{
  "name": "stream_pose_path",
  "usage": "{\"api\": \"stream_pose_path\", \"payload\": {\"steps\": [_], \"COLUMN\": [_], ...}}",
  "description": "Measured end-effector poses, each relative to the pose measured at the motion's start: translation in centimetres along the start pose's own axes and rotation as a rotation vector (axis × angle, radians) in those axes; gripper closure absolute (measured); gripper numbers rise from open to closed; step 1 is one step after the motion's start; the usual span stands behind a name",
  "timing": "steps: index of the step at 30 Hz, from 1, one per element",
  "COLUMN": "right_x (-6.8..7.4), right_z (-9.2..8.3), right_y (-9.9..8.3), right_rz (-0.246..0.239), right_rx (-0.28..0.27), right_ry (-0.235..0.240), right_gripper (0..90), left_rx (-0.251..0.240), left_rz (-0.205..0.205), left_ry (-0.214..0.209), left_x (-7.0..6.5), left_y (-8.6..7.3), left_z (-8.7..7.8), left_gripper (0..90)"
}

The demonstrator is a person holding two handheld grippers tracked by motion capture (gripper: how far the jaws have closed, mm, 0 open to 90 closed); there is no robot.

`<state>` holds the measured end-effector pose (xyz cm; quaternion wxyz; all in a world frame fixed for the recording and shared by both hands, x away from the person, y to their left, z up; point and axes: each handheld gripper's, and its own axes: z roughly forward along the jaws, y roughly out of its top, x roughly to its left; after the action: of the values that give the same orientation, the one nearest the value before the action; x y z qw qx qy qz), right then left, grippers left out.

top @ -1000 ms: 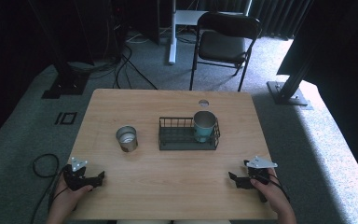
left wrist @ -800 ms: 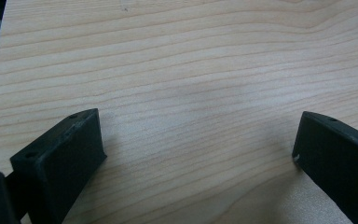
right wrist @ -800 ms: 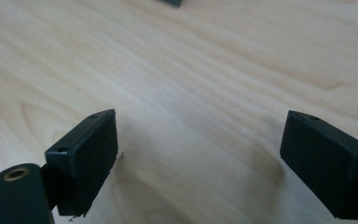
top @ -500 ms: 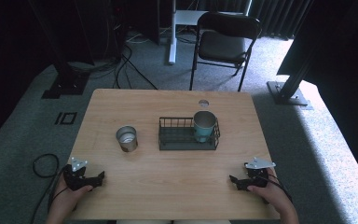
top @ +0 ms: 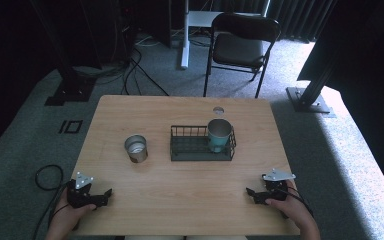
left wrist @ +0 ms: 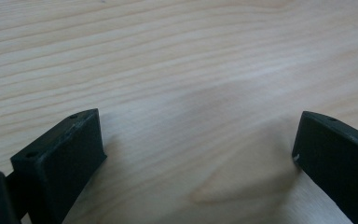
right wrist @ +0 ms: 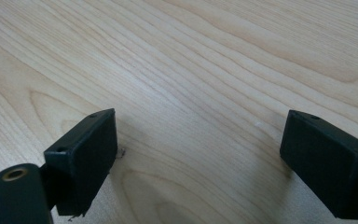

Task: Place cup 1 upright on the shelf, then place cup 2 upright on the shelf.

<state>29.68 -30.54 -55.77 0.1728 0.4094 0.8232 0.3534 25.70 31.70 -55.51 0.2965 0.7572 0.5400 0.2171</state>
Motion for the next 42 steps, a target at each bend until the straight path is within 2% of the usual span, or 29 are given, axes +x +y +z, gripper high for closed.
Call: {"api": "stream_pose_path", "payload": {"steps": [5, 12, 22, 28, 35, 42], "right_x": [0.0, 0.0, 0.0, 0.0, 0.0, 0.0], "right_z": [0.0, 0.0, 0.0, 0.0, 0.0, 0.0], "right_y": [0.0, 0.0, 0.0, 0.0, 0.0, 0.0], "right_rz": [0.000, 0.000, 0.001, 0.001, 0.002, 0.000], "right_rx": [0.000, 0.000, 0.000, 0.000, 0.001, 0.000], "right_ry": [0.000, 0.000, 0.000, 0.000, 0.000, 0.000], "right_gripper": [10.6, 10.6, 10.7, 10.6, 10.7, 10.6], "left_rx": [-0.015, -0.045, -0.110, -0.141, -0.169, -0.181], "left_rz": [0.004, -0.004, 0.006, 0.037, 0.042, 0.067], "left_ry": [-0.014, -0.064, -0.093, -0.103, -0.127, -0.131], "left_x": [-0.2, -0.5, -1.1, -1.6, -2.1, -2.4], "left_y": [0.2, 0.8, 2.5, 3.7, 4.7, 5.8], "left_z": [-0.2, -0.3, -0.1, -0.1, 0.1, 0.4], "left_gripper": [2.5, 2.5, 2.5, 2.5, 2.5, 2.6]}}
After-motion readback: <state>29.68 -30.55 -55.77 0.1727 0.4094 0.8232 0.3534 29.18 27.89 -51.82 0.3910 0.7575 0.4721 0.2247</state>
